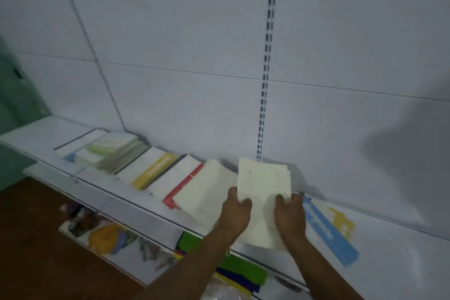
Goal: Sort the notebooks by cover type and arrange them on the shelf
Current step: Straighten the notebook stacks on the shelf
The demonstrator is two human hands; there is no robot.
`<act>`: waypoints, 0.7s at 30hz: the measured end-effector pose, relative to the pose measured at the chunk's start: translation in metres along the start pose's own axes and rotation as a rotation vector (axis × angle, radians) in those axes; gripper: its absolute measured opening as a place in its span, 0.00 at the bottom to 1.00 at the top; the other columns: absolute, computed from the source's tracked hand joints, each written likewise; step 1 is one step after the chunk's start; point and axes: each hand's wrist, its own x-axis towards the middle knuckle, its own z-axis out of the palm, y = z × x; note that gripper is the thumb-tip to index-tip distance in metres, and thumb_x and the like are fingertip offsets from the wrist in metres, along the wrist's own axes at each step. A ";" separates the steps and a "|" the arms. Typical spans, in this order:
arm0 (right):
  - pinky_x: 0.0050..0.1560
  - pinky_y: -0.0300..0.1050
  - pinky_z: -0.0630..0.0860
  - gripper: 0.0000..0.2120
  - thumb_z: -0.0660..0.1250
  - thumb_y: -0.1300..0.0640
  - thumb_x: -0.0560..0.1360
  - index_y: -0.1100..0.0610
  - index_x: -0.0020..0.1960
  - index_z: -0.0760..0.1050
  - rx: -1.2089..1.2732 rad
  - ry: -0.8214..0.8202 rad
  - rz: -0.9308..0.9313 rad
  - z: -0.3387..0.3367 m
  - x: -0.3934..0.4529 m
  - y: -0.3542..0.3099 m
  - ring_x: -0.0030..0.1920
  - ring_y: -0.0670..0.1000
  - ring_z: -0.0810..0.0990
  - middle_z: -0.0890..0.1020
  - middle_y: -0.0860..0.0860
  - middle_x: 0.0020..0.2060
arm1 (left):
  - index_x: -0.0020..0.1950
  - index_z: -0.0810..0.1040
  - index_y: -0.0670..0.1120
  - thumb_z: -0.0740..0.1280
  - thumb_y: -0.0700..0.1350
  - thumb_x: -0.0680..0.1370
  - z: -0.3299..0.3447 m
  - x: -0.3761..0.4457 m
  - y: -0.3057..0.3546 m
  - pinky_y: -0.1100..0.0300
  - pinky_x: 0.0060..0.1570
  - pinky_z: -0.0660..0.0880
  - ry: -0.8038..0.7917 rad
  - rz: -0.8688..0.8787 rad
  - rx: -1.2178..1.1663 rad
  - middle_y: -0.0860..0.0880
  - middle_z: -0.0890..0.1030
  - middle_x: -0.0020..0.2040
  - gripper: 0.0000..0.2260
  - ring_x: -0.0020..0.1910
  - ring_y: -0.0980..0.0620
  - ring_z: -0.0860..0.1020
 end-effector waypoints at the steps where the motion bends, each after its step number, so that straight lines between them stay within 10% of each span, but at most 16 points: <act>1: 0.52 0.49 0.72 0.17 0.60 0.53 0.79 0.61 0.63 0.66 -0.004 -0.034 -0.041 0.019 -0.008 -0.016 0.54 0.60 0.78 0.78 0.60 0.56 | 0.64 0.67 0.43 0.61 0.42 0.80 -0.025 0.002 -0.002 0.68 0.40 0.71 0.052 -0.001 -0.011 0.48 0.77 0.55 0.12 0.47 0.54 0.75; 21: 0.48 0.45 0.68 0.20 0.60 0.50 0.78 0.62 0.64 0.67 -0.164 -0.841 -0.501 0.460 -0.289 -0.216 0.52 0.57 0.76 0.77 0.59 0.56 | 0.71 0.58 0.50 0.59 0.47 0.81 -0.518 -0.089 -0.167 0.58 0.53 0.73 0.760 -0.167 -0.126 0.51 0.71 0.62 0.19 0.56 0.53 0.73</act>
